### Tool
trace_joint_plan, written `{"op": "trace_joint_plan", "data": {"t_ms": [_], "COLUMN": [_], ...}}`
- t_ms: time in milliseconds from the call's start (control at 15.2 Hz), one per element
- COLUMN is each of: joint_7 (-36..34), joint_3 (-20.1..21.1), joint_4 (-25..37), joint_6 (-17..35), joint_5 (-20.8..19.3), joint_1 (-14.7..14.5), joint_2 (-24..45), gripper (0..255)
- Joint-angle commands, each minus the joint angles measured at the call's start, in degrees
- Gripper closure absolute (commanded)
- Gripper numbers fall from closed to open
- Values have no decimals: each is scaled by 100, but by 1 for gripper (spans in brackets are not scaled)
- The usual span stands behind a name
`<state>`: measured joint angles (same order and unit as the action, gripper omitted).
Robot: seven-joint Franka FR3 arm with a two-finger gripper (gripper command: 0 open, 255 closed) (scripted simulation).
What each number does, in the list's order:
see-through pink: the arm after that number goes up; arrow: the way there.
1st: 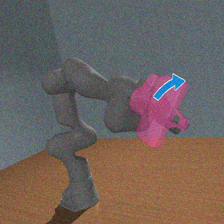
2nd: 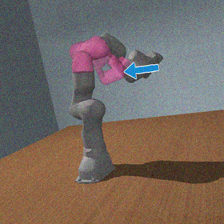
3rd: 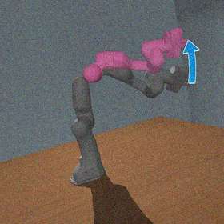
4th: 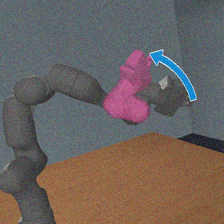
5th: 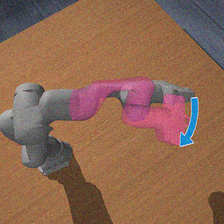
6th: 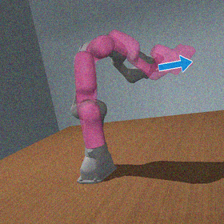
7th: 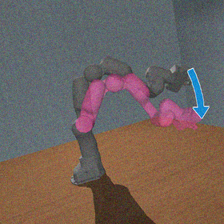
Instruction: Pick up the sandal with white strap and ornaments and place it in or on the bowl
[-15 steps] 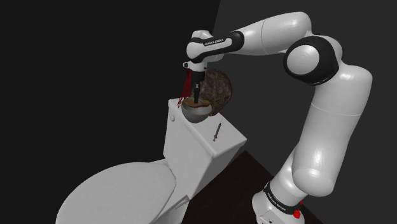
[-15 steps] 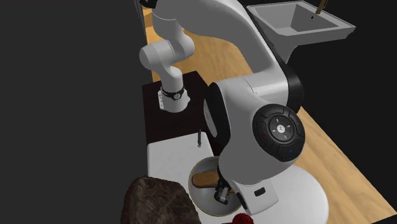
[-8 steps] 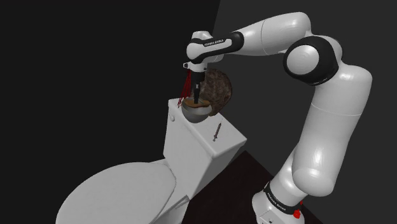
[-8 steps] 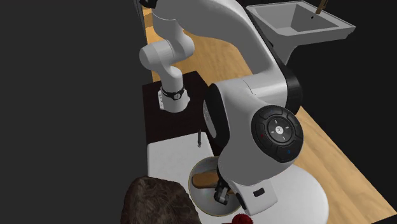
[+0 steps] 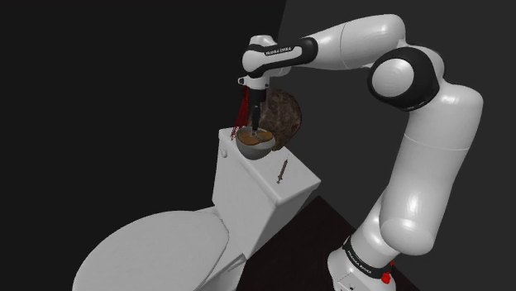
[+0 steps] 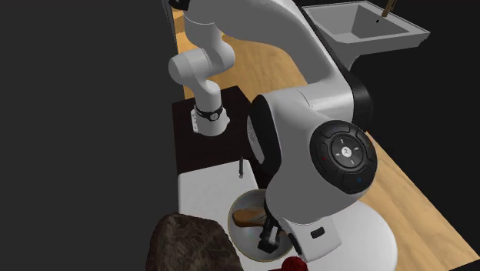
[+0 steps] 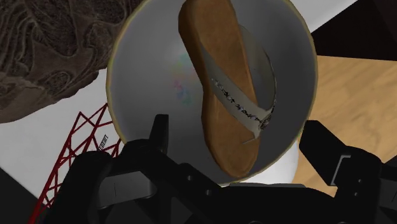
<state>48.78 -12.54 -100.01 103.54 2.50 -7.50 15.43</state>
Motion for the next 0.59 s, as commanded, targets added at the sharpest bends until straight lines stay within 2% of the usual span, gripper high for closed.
{"op": "trace_joint_plan", "data": {"t_ms": [0, 66, 528], "joint_7": [-7, -8, -8], "joint_3": [-5, -6, -6], "joint_4": [318, 482, 482], "joint_6": [-348, -502, -502], "joint_5": [-9, -9, -9], "joint_1": [4, 8, 8], "joint_2": [-26, -16, -16], "gripper": [0, 0, 0]}}
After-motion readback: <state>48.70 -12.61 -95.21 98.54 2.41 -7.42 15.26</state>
